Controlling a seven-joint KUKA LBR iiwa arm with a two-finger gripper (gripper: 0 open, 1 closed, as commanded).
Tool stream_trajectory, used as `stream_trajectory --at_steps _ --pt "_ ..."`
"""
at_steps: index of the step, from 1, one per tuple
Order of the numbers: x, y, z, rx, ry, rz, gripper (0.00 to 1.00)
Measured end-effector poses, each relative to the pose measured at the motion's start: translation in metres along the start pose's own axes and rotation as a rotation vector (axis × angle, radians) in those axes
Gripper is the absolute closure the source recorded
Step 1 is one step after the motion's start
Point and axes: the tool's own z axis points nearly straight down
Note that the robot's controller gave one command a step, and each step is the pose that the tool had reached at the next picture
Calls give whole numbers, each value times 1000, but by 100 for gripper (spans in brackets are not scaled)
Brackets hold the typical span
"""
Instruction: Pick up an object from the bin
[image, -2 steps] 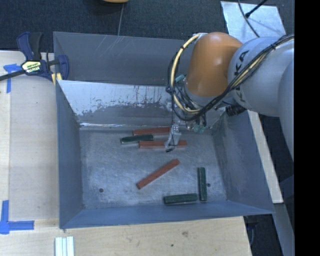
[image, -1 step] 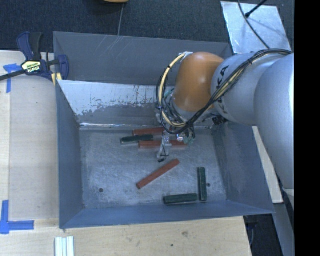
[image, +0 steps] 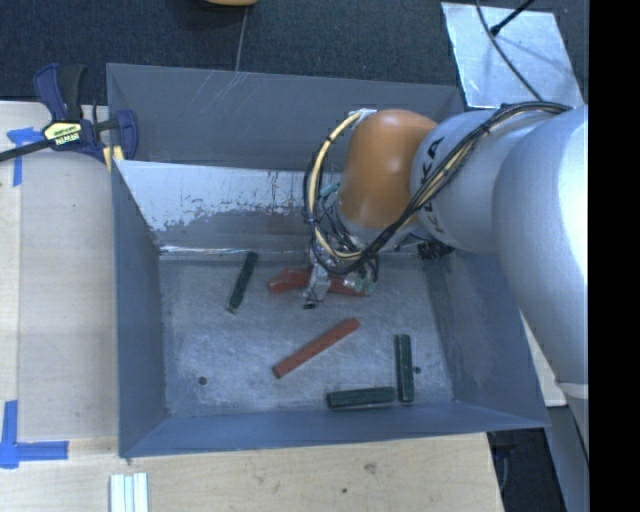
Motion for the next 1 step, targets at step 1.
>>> stream_trajectory --at_steps 1 --pt "1 1 0 0 0 13 100"
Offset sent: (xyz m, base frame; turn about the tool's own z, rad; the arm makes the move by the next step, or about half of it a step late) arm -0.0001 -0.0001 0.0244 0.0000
